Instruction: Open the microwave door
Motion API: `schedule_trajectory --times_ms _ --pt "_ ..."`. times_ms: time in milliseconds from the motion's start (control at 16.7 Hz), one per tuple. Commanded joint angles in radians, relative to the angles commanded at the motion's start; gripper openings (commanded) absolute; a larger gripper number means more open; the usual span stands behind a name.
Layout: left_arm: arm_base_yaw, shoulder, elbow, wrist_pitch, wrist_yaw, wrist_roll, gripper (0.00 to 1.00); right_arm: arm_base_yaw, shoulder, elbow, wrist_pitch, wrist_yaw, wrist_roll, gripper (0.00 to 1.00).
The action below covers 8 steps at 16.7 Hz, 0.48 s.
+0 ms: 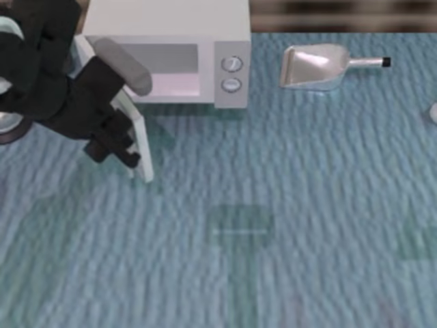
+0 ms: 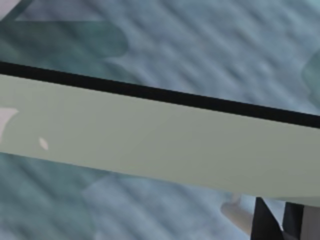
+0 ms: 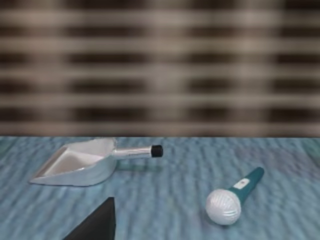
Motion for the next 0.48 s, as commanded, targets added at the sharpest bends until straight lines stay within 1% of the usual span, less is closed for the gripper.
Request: schedule_trajectory --times_ms 240,480 --pt "0.027 -0.018 -0.002 -0.011 0.031 0.063 0.00 0.000 0.000 0.000 0.000 0.000 0.000 1.00" --pt "0.027 -0.018 -0.002 -0.011 0.032 0.063 0.00 0.000 0.000 0.000 0.000 0.000 0.000 1.00"
